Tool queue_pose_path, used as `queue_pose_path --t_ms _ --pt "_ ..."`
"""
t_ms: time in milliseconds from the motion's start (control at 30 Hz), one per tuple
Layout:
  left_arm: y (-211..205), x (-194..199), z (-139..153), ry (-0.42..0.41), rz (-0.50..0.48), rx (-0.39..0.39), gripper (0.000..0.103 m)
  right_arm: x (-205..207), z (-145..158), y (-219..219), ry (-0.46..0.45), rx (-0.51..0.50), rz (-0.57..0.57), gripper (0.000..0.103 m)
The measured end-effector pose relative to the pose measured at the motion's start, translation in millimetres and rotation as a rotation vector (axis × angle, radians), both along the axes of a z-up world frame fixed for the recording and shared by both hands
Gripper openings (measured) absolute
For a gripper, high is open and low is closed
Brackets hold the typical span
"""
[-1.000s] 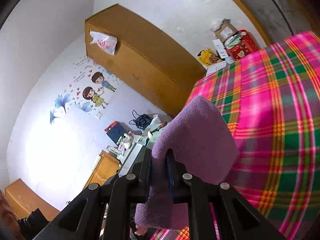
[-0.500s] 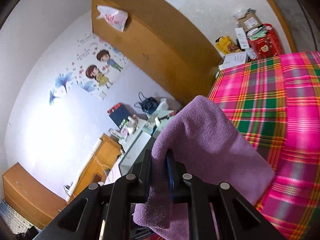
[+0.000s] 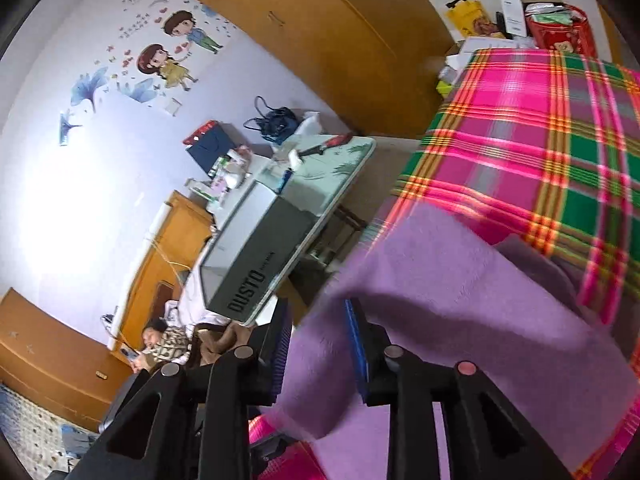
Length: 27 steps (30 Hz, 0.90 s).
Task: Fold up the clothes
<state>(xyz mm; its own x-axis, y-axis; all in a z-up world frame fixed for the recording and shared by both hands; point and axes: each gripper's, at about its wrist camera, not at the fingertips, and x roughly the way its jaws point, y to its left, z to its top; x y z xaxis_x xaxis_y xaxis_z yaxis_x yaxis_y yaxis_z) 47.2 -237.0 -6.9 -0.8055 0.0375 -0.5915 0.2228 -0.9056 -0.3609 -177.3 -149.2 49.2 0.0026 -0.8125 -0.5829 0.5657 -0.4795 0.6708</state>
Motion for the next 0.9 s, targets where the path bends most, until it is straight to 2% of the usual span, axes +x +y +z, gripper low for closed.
queue_pose_path --t_ms 67,267,433,567,633,667,700,900 --pt "-2 1 0 0.009 -0.005 0.004 0.046 2 5 6 0.012 -0.03 -0.002 0.037" --pt "-10 -9 -2 0.021 -0.015 0.044 0.046 21 17 43 0.106 -0.038 -0.047 0.037" --pt "-31 -26 -8 0.021 0.016 0.099 0.058 37 3 95 0.089 -0.07 -0.115 0.038" --pt "-45 -37 -16 0.012 0.014 0.184 0.058 54 -10 133 0.083 -0.079 -0.172 0.04" --pt "-44 -39 -15 0.02 0.011 0.176 0.052 61 -16 148 0.077 -0.081 -0.194 0.04" --pt "-42 -39 -14 0.027 0.012 0.162 0.045 62 -18 154 0.071 -0.083 -0.201 0.04" --pt "-40 -40 -13 0.028 0.007 0.154 0.032 63 -21 159 0.064 -0.087 -0.21 0.04" --pt "-38 -41 -13 0.026 -0.003 0.167 0.031 66 -33 179 0.029 -0.105 -0.257 0.04"
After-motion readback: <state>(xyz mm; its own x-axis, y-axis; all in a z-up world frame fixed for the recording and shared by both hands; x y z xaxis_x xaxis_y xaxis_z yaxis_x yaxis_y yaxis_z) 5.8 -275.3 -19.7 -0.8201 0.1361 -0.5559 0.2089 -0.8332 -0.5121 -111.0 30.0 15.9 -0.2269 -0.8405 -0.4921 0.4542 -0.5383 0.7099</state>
